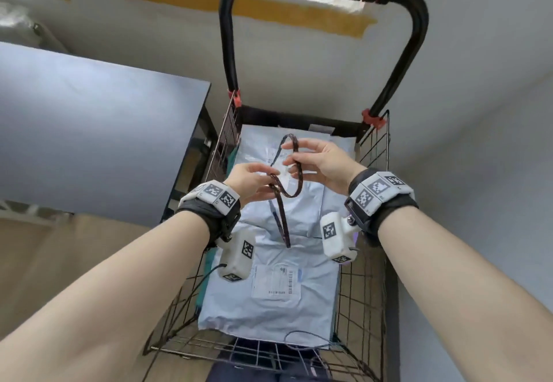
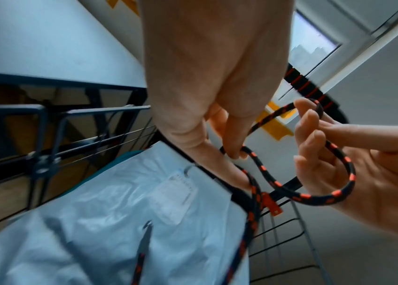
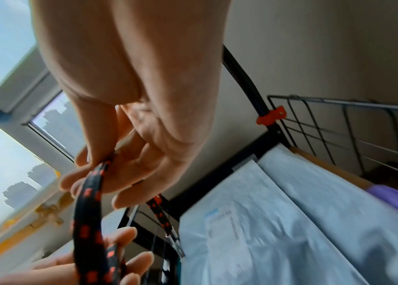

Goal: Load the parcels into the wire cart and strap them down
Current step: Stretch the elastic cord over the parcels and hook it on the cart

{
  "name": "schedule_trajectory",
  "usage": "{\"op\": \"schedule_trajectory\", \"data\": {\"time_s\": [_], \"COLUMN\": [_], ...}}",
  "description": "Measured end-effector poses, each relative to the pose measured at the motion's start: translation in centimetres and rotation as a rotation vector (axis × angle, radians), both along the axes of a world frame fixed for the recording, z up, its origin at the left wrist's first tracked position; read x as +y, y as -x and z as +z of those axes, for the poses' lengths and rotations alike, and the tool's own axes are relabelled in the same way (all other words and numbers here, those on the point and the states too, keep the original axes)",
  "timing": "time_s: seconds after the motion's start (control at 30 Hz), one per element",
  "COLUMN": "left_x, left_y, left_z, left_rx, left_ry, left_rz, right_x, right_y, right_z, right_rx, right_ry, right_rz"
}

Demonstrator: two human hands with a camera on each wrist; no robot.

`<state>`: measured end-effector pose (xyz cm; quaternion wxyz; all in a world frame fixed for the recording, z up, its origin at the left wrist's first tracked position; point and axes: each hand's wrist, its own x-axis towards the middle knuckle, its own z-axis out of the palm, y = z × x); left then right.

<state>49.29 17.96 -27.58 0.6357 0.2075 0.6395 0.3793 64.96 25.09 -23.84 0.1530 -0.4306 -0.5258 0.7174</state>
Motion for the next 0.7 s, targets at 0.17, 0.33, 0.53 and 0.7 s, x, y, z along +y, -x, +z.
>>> {"op": "schedule_trajectory", "data": {"time_s": [0.17, 0.33, 0.53, 0.7], "left_x": [-2.5, -3.3, -3.5, -3.7], "left_y": [-1.1, -2.7, -3.9, -3.5], "left_z": [-5.7, -10.4, -12.7, -13.8], "left_rx": [0.002, 0.122, 0.177, 0.222], "left_ry": [0.153, 0.293, 0.391, 0.402], "left_rz": [0.079, 0.079, 0.087, 0.083], "right_x": [-1.0, -0.6, 0.3, 0.6], "right_y": [-1.4, -2.2, -2.0, -1.3], "right_z": [-6.9, -10.8, -14.5, -16.1], "right_rx": [-0.149, -0.35, -0.621, -0.865], "right_ry": [0.102, 0.189, 0.014, -0.477], "right_rz": [0.111, 0.117, 0.195, 0.468]}}
